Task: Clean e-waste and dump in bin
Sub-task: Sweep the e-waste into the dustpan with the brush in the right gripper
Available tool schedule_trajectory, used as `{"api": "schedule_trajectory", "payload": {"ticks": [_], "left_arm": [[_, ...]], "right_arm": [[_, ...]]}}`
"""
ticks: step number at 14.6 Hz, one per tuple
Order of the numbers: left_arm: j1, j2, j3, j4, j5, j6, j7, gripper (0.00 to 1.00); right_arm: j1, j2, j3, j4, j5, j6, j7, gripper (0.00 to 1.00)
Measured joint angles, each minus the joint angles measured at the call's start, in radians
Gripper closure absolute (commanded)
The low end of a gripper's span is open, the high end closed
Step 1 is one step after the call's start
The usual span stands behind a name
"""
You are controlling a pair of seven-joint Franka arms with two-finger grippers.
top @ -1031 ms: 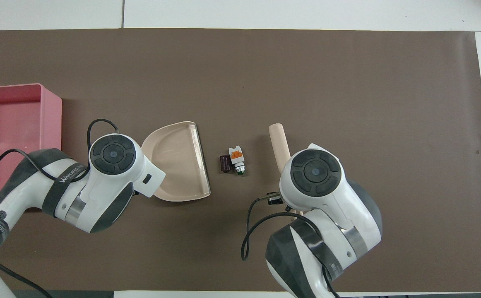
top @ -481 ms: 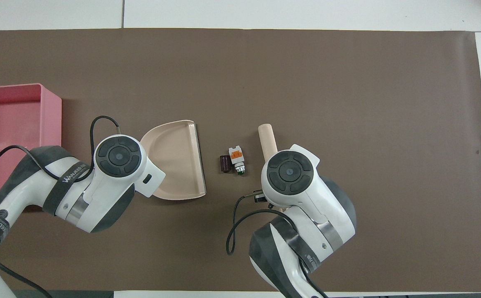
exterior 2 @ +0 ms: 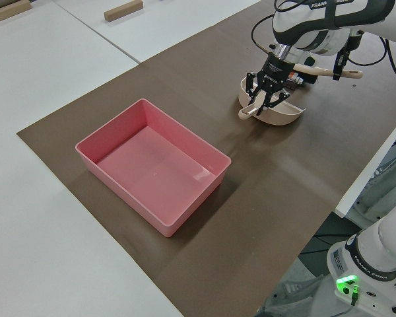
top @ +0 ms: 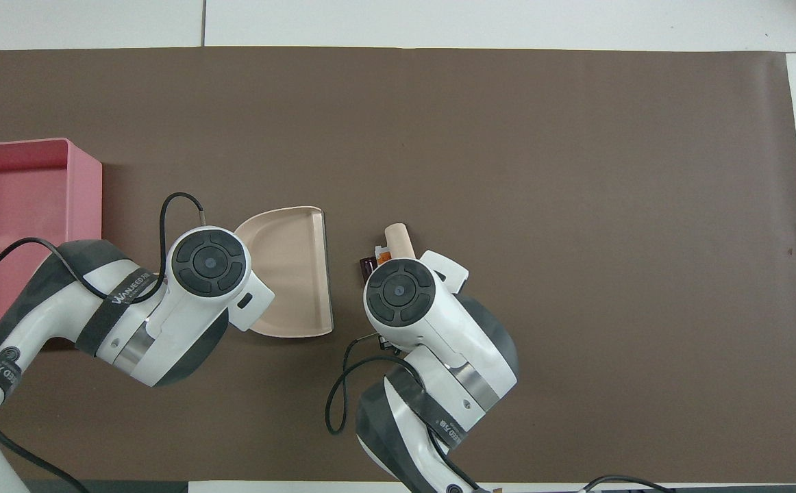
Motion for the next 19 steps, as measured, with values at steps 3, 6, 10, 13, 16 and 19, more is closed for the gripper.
{"api": "schedule_trajectory", "payload": {"ticks": [3,6,10,13,16,19], "left_arm": [[-0.001,0.000,0.000,0.004,0.000,-0.008,0.007,1.00],[-0.001,0.000,0.000,0.005,0.001,-0.011,0.007,1.00],[-0.001,0.001,0.000,0.005,0.001,-0.012,0.007,1.00],[0.000,0.001,0.001,0.005,0.001,-0.012,0.007,1.00],[0.000,0.001,0.002,0.005,0.001,-0.013,0.007,1.00],[0.000,0.001,0.002,0.005,0.001,-0.016,0.010,1.00]], "right_arm": [[0.006,0.003,0.030,0.002,0.178,0.050,-0.055,1.00],[0.030,0.017,0.033,0.002,0.406,0.132,-0.159,1.00],[0.047,0.019,0.033,0.015,0.596,0.198,-0.181,0.99],[0.041,-0.014,0.027,0.024,0.604,0.176,-0.157,0.99],[0.039,-0.069,0.017,0.024,0.492,0.108,-0.060,0.99],[0.039,-0.101,0.017,0.023,0.384,0.034,-0.022,0.98]]}}
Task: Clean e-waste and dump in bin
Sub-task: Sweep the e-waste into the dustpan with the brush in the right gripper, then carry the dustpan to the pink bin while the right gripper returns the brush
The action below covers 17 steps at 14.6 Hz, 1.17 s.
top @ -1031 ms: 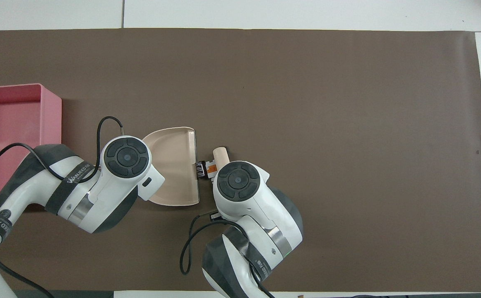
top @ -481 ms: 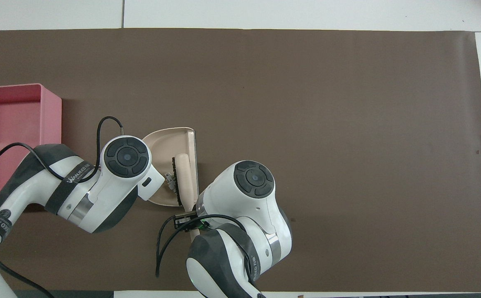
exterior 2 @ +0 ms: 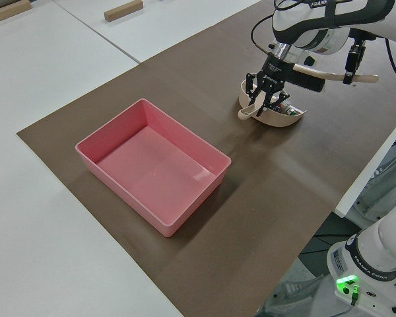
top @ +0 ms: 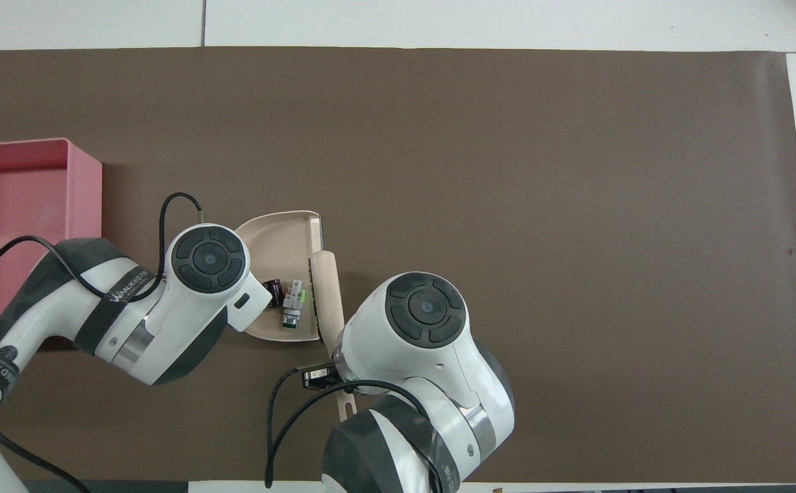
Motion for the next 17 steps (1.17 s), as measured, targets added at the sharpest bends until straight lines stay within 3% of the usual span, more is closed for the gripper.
{"api": "schedule_trajectory", "payload": {"ticks": [5,9,14,17], "left_arm": [[0.003,0.000,0.002,0.000,-0.005,0.002,0.024,1.00],[0.042,0.000,0.004,0.002,-0.101,0.044,0.130,1.00],[0.116,-0.016,0.006,-0.002,-0.240,0.131,0.245,1.00],[0.191,-0.053,0.012,0.002,-0.329,0.139,0.369,1.00]], "right_arm": [[-0.068,-0.038,-0.001,0.000,-0.165,-0.125,0.009,1.00],[-0.156,-0.082,-0.002,0.000,-0.338,-0.218,0.009,1.00],[-0.347,-0.139,-0.007,0.001,-0.490,-0.275,-0.082,1.00],[-0.493,-0.178,-0.009,0.005,-0.517,-0.296,-0.207,1.00]]}}
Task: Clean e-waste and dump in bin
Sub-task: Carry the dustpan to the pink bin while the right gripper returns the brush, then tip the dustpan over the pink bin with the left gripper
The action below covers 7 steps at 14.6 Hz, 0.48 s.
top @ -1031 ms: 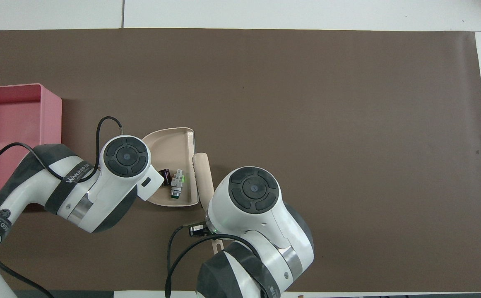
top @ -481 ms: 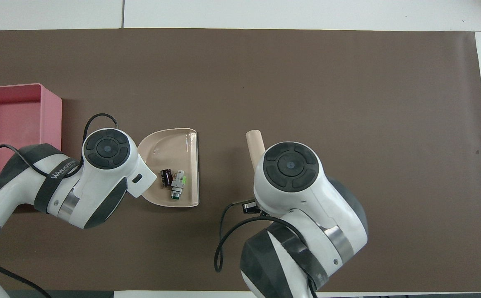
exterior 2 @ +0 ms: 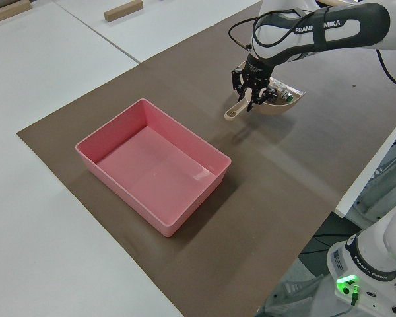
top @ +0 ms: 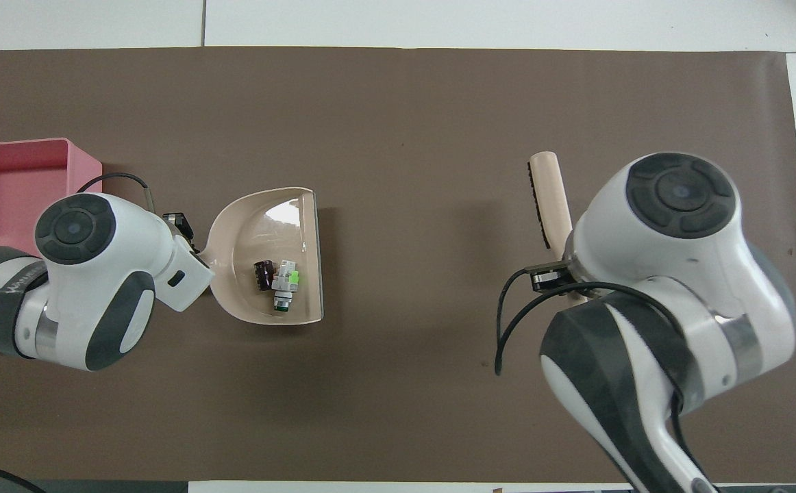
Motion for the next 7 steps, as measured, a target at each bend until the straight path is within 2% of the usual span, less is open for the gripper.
{"api": "schedule_trajectory", "payload": {"ticks": [2,4,7], "left_arm": [[0.070,-0.022,0.006,0.031,-0.060,-0.035,0.122,1.00],[0.164,-0.031,0.012,0.113,-0.109,-0.126,0.267,1.00],[0.293,-0.023,0.017,0.238,-0.132,-0.236,0.414,1.00]], "right_arm": [[-0.119,-0.027,-0.002,0.019,-0.001,-0.030,-0.075,1.00],[-0.241,-0.044,-0.004,0.050,0.000,-0.084,-0.188,1.00],[-0.377,-0.045,-0.005,0.045,0.002,-0.094,-0.316,1.00]]}}
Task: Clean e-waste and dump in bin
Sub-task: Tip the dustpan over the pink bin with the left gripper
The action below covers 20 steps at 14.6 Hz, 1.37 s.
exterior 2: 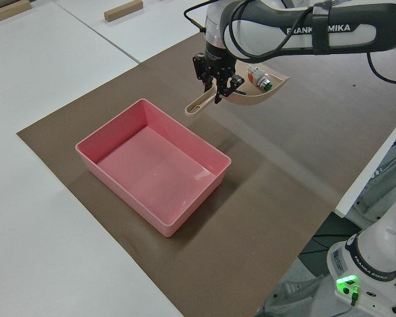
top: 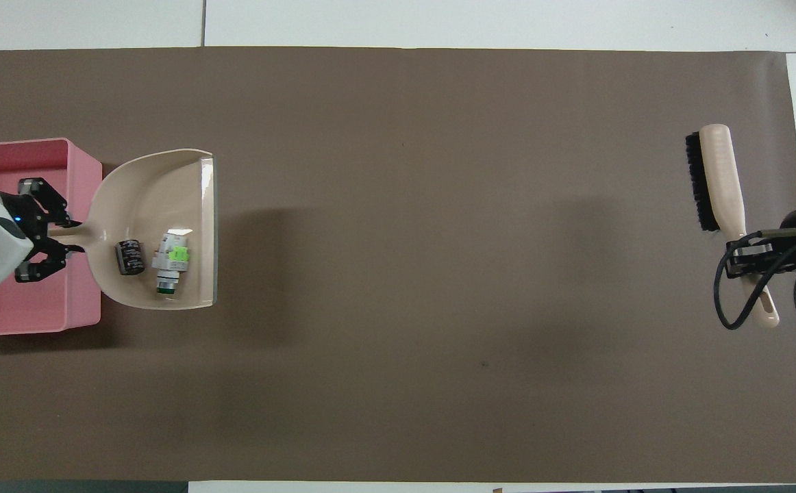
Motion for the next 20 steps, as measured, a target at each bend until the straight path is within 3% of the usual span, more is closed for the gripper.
{"api": "schedule_trajectory", "payload": {"ticks": [3,8,13,16,17,18,19,20], "left_arm": [[0.068,0.035,0.000,0.081,-0.003,-0.048,0.090,1.00],[0.137,0.067,0.002,0.124,0.009,-0.050,0.195,1.00],[0.199,0.112,0.006,0.225,0.209,-0.031,0.233,1.00],[0.235,0.136,0.013,0.239,0.313,0.029,0.233,1.00],[0.248,0.139,0.015,0.240,0.355,0.052,0.233,1.00],[0.257,0.143,0.017,0.240,0.405,0.078,0.233,1.00],[0.261,0.147,0.018,0.239,0.454,0.101,0.233,1.00],[0.262,0.153,0.018,0.238,0.505,0.120,0.225,1.00]], "right_arm": [[-0.088,0.011,0.001,-0.061,0.021,0.063,-0.097,1.00],[-0.158,0.052,0.002,-0.272,0.027,0.347,-0.151,1.00],[-0.186,0.067,0.003,-0.401,0.041,0.480,-0.167,0.98],[-0.197,0.066,0.003,-0.431,0.041,0.505,-0.191,0.89],[-0.197,0.065,0.003,-0.439,0.042,0.519,-0.204,0.80],[-0.197,0.062,0.003,-0.448,0.042,0.533,-0.216,0.56],[-0.197,0.060,0.003,-0.454,0.042,0.541,-0.223,0.16],[-0.197,0.058,0.004,-0.457,0.042,0.546,-0.226,0.00]]}}
